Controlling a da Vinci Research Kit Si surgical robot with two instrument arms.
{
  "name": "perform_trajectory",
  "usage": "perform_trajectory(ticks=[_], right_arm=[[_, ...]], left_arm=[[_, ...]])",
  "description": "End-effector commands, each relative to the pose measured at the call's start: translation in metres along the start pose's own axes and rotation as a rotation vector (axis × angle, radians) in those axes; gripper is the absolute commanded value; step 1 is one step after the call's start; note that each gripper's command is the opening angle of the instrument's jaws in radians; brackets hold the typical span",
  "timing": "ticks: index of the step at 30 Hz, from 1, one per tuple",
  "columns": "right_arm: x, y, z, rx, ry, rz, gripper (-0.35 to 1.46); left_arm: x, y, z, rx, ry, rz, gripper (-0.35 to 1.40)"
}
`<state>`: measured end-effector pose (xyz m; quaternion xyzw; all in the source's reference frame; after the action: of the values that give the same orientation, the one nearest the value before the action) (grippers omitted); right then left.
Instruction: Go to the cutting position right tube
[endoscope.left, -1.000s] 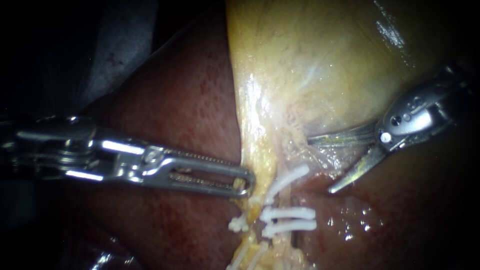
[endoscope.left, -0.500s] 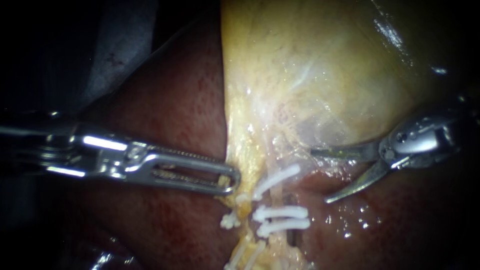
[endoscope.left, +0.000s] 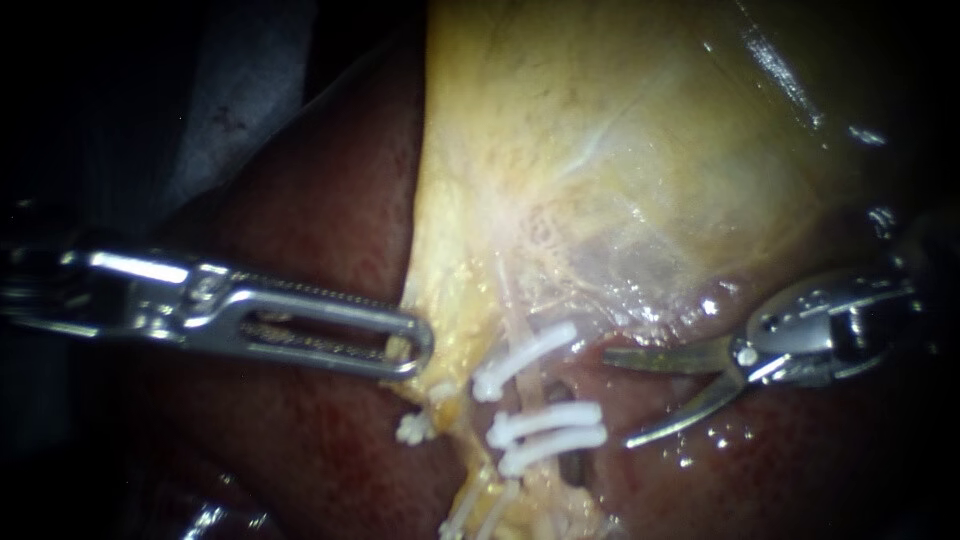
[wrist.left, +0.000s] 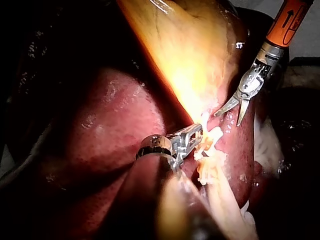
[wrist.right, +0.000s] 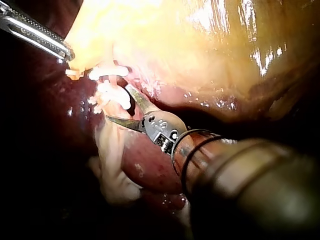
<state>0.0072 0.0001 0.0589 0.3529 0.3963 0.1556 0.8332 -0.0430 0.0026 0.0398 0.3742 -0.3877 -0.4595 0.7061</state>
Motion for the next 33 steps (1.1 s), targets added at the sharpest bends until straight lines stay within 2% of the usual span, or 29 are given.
perform_trajectory(ticks=[1,17,23,33], right_arm=[[0.0000,0.0001,0.0003,0.000,-0.003,0.004,0.64],[0.0000,0.0011,0.0036,0.016,-0.022,0.025,0.39],[0.0002,0.0014,0.0054,0.021,-0.025,0.018,0.39],[0.0010,0.0020,0.0066,0.018,-0.024,0.019,0.37]], left_arm=[[0.0000,-0.0002,-0.0001,-0.002,-0.001,-0.001,-0.35],[0.0000,-0.0013,-0.0006,0.002,-0.003,-0.005,-0.35],[0.0000,-0.0014,-0.0006,0.002,-0.003,-0.005,-0.35],[0.0001,-0.0015,-0.0006,0.002,-0.004,-0.005,-0.35]])
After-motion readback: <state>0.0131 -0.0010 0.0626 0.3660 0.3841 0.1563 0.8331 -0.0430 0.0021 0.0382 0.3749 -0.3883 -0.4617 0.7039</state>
